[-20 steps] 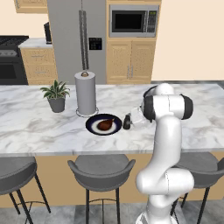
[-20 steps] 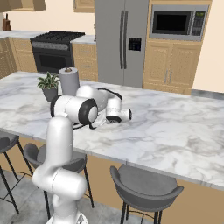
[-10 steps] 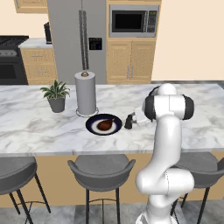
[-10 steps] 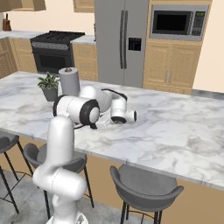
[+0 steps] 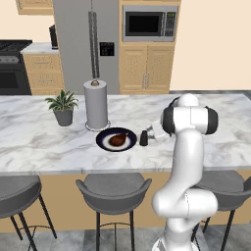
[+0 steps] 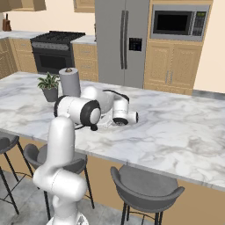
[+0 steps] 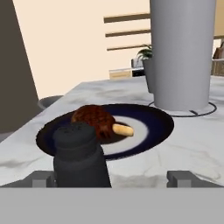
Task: Retrieve the shaker from the cabinet and place it next the steak on a plate on the dining table.
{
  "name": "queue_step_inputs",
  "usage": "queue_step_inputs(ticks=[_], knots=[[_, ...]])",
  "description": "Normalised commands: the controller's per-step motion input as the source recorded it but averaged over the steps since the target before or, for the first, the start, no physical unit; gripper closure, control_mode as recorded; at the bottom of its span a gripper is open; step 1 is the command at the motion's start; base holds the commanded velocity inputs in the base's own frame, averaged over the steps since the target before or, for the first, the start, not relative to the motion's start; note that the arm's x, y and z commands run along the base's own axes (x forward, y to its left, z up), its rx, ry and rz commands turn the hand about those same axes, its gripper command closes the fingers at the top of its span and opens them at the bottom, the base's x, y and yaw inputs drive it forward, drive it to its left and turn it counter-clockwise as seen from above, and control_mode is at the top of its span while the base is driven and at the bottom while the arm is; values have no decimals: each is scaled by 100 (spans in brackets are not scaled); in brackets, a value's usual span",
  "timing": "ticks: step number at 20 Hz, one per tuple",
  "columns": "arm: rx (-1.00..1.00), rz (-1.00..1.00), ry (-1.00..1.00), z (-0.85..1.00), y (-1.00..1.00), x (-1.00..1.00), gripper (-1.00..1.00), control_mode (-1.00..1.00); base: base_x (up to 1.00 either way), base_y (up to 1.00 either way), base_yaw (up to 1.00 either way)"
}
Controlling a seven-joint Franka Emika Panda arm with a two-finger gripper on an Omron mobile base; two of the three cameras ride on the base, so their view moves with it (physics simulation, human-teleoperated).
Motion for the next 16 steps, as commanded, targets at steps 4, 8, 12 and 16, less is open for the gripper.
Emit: queue_step_inputs(ticks=[4,8,12,16], knots=[[4,0,-4,0,-17,-21,-100,-100,0,0,0],[7,0,-7,0,-24,-24,-100,-100,0,0,0],[12,-1,-9,20,-28,-33,-100,-100,0,0,0],[12,-8,-16,83,-18,-81,-100,-100,0,0,0]])
